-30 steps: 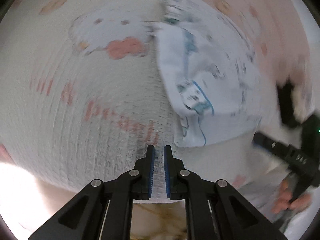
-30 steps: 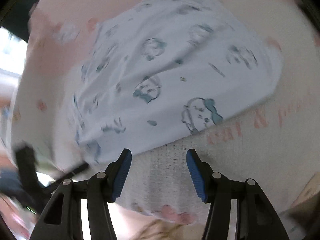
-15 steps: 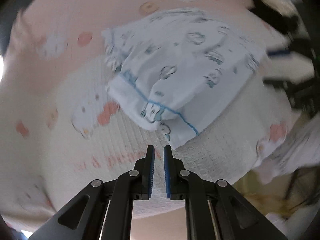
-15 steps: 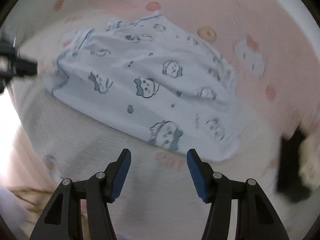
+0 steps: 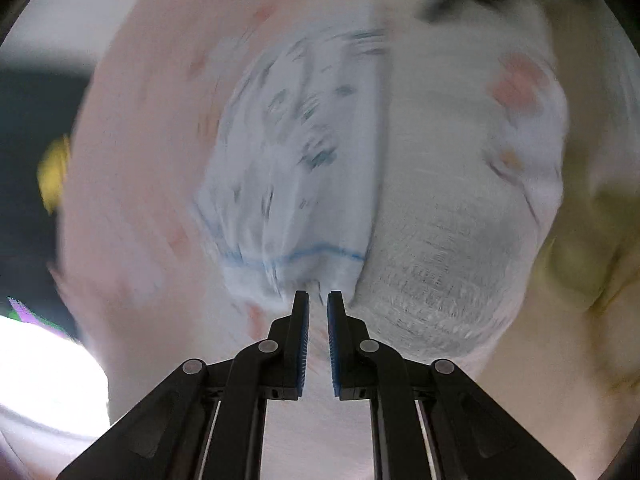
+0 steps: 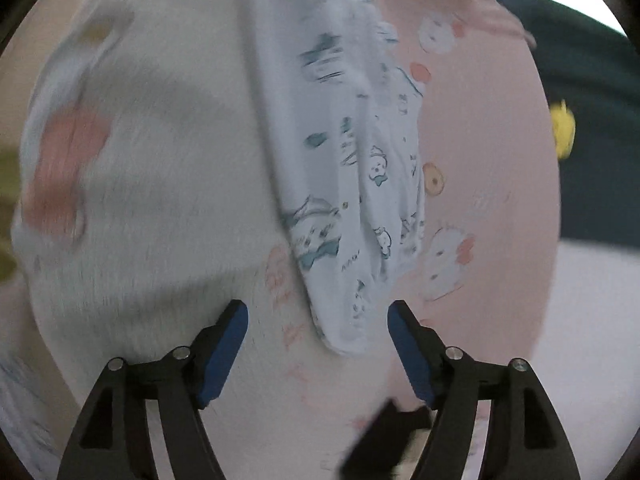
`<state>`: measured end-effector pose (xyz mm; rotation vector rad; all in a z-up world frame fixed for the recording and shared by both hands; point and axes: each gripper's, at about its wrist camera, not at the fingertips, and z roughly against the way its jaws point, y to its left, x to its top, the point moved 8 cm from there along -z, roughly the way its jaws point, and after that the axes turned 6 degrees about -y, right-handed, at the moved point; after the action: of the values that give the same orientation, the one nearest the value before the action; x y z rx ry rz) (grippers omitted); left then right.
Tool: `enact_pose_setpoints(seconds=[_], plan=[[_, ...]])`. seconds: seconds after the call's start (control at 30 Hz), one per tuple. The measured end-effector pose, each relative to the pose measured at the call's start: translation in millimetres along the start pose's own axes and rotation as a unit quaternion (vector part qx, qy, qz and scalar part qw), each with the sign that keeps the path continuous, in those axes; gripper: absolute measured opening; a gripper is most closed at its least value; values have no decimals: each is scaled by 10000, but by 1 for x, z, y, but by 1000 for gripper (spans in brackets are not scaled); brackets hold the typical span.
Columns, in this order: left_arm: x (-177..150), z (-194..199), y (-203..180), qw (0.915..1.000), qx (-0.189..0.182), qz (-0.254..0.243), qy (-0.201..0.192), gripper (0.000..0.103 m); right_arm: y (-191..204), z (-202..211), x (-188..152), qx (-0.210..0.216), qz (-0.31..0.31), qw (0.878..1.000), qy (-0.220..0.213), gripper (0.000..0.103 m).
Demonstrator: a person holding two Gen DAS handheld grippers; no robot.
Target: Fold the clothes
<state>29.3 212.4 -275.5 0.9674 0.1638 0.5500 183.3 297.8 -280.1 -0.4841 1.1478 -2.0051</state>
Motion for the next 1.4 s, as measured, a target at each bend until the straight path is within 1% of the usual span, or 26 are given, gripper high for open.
enact_pose_setpoints(seconds=[0.03, 0.07, 0.1, 0.13, 0.17, 0.27, 0.3, 0.4, 0.43, 0.5, 0.57, 0.63, 0.7, 0.8, 0.9, 1.0, 1.03, 1.13, 1.17, 1.23, 1.3, 1.4], plan=[[4, 3, -7, 9985, 222, -477, -149, 8, 0, 0, -1, -25, 38, 10000, 0, 72], [8, 6, -16, 9945, 404, -918, -289, 8, 0, 1, -3, -34, 47, 10000, 5, 72], [11, 7, -25, 9911, 457, -1195, -369, 8, -2, 0, -4, -6, -13, 10000, 20, 72], [11, 5, -30, 9909, 387, -1250, -316, 8, -4, 0, -5, 17, -82, 10000, 38, 75], [9, 1, -34, 9917, 277, -1240, -181, 8, -7, -3, -6, 27, -168, 9998, 60, 77], [6, -9, -39, 9945, -22, -1030, 159, 8, -16, -13, -10, 73, -369, 9992, 142, 77], [5, -12, -39, 9948, -61, -982, 251, 8, -18, -17, -11, 89, -422, 9989, 169, 77], [0, -23, -36, 9928, 171, -1099, 455, 8, -22, -22, -14, 117, -534, 9982, 246, 77], [-3, -29, -37, 9900, 319, -1250, 565, 8, -23, -23, -15, 132, -569, 9980, 252, 77], [-13, -44, -36, 9813, 826, -1564, 760, 7, -23, -22, -15, 154, -650, 9973, 299, 77], [-18, -54, -28, 9811, 1004, -1466, 763, 7, -20, -20, -16, 136, -670, 9971, 348, 77], [-21, -51, -27, 9823, 991, -1280, 947, 7, -18, -16, -16, 114, -676, 9969, 385, 77], [-20, -46, -30, 9833, 895, -1292, 919, 8, -19, -18, -16, 120, -695, 9967, 398, 77], [-11, -31, -37, 9868, 584, -1379, 621, 8, -19, -18, -16, 151, -759, 9961, 418, 77], [-1, -25, -34, 9941, 146, -917, 564, 8, -17, -15, -16, 175, -781, 9960, 405, 77], [4, -29, -25, 9956, -113, -566, 736, 8, -17, -14, -16, 215, -768, 9959, 431, 77], [7, -29, -21, 9959, -130, -493, 749, 8, -18, -14, -16, 228, -768, 9958, 449, 77], [19, -21, -4, 9971, 280, -450, 545, 8, -18, -14, -18, 259, -766, 9955, 496, 77], [23, -18, -1, 9974, 327, -422, 477, 8, -19, -14, -19, 255, -770, 9955, 498, 77], [34, -12, 2, 9988, 300, -273, 288, 8, -19, -14, -22, 276, -814, 9949, 536, 77], [40, -24, 2, 9996, 115, -133, 224, 9, -19, -14, -23, 287, -842, 9946, 535, 77], [44, -39, -5, 9993, -78, -178, 334, 9, -19, -14, -24, 303, -885, 9942, 534, 77]])
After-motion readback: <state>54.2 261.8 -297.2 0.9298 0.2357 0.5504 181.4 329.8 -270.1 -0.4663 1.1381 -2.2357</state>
